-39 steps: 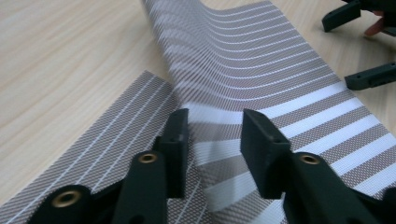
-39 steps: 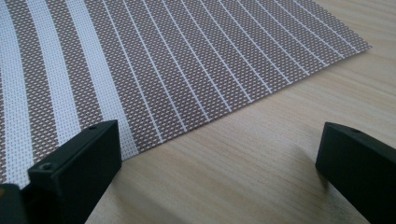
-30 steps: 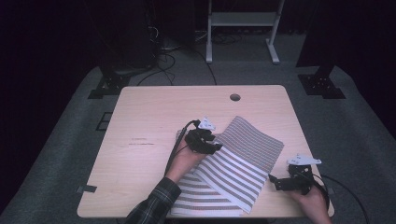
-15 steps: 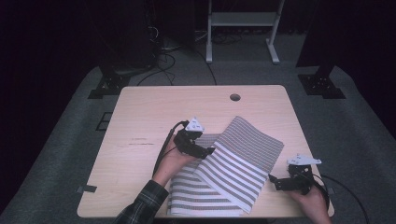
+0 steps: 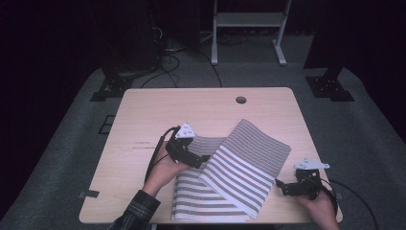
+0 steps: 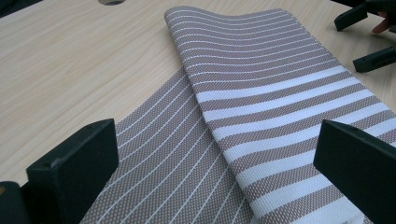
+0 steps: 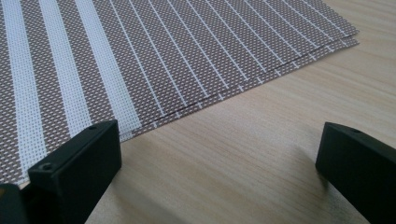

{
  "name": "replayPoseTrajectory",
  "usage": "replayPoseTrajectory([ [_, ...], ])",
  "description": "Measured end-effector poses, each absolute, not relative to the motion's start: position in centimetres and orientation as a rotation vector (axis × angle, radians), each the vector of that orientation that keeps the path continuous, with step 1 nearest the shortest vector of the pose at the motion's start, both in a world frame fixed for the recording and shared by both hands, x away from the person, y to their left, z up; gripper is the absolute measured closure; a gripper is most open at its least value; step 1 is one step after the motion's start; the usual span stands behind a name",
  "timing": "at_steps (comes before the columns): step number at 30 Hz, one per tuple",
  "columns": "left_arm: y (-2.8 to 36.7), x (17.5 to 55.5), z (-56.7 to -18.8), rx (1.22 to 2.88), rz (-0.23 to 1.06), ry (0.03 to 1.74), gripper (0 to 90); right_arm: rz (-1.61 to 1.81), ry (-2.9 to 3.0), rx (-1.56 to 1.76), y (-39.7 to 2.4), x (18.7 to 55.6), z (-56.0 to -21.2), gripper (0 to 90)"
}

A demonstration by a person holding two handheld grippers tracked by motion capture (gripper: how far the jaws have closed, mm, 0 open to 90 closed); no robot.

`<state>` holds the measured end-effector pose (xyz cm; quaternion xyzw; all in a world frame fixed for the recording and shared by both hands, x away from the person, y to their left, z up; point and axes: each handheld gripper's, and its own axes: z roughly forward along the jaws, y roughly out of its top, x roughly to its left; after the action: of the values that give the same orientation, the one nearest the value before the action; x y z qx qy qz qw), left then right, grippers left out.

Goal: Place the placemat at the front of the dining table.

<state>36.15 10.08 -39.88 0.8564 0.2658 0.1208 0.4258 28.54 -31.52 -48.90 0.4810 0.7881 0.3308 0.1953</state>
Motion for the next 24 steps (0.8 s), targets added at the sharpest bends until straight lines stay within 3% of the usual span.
replayPoseTrajectory([
  [24,16.4,32.8,-42.1,2.134,0.342,0.746,0.0,0.927,2.208,1.349,-31.5,28.5,-48.9,0.0],
])
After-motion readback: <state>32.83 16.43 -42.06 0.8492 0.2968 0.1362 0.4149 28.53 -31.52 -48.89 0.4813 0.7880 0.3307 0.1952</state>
